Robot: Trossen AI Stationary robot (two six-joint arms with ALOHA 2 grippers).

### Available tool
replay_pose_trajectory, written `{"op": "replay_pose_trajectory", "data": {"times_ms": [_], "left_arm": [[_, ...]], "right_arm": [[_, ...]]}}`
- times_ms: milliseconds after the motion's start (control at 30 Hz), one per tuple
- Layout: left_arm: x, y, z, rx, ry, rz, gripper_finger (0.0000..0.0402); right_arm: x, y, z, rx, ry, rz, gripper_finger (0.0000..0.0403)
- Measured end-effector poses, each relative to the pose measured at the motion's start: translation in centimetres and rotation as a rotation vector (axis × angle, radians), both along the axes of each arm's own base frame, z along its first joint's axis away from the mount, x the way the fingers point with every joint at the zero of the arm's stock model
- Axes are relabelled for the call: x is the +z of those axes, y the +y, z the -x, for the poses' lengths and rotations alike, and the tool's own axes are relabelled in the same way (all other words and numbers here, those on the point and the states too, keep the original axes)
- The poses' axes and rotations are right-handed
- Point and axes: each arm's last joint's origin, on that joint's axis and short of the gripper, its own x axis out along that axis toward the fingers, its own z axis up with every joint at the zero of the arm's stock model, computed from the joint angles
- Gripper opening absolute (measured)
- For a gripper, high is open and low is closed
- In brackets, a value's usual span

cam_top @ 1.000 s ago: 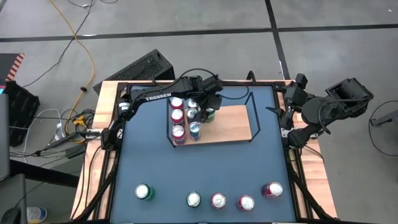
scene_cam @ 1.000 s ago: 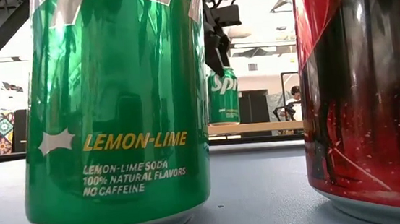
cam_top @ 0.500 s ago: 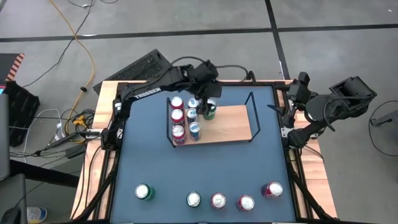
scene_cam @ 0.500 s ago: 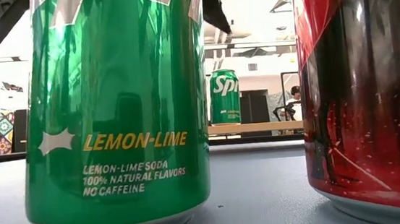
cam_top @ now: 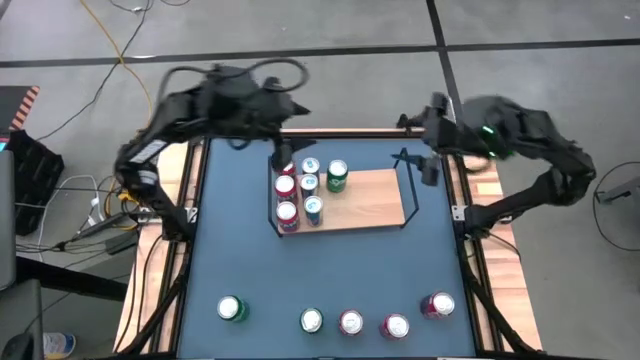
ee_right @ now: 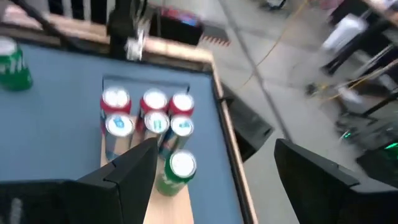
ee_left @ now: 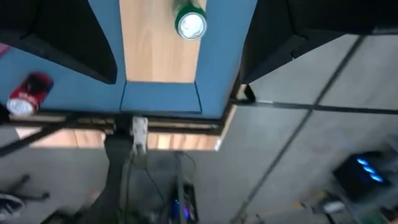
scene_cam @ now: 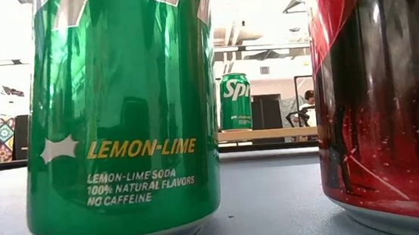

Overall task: Place canned beverage on shelf
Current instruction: Put the green soda can on the shelf

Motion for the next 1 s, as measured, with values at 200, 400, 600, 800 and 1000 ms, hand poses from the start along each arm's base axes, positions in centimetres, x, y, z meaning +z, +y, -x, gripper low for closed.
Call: {"op": "replay_pose_trajectory", "data": {"times_ms": [200,400,600,800,1000], "left_arm": [[2.3,-2.3,3.7,0.072,-0.093,-0.032,0.0325],[2.9,-3.5,4.9,0.057,-0.115,-0.024,0.0325],[2.5,-3.9,4.9,0.046,-0.075,-0.009,0.0325],[2.1,-3.9,4.8,0.046,-0.045,-0.008,0.0325],[2.1,-3.9,4.8,0.045,-0.044,-0.012,0.0325]], "right_arm": [[-4.2,-6.0,-5.8,0.104,0.193,-0.177,0.0317],[-9.1,-9.9,-11.0,0.163,0.34,-0.254,0.0317],[-13.1,-11.6,-14.7,0.183,0.431,-0.264,0.0317],[-16.0,-12.4,-16.5,0.183,0.51,-0.288,0.0317],[-17.8,-12.9,-17.6,0.183,0.556,-0.309,0.0317]]}}
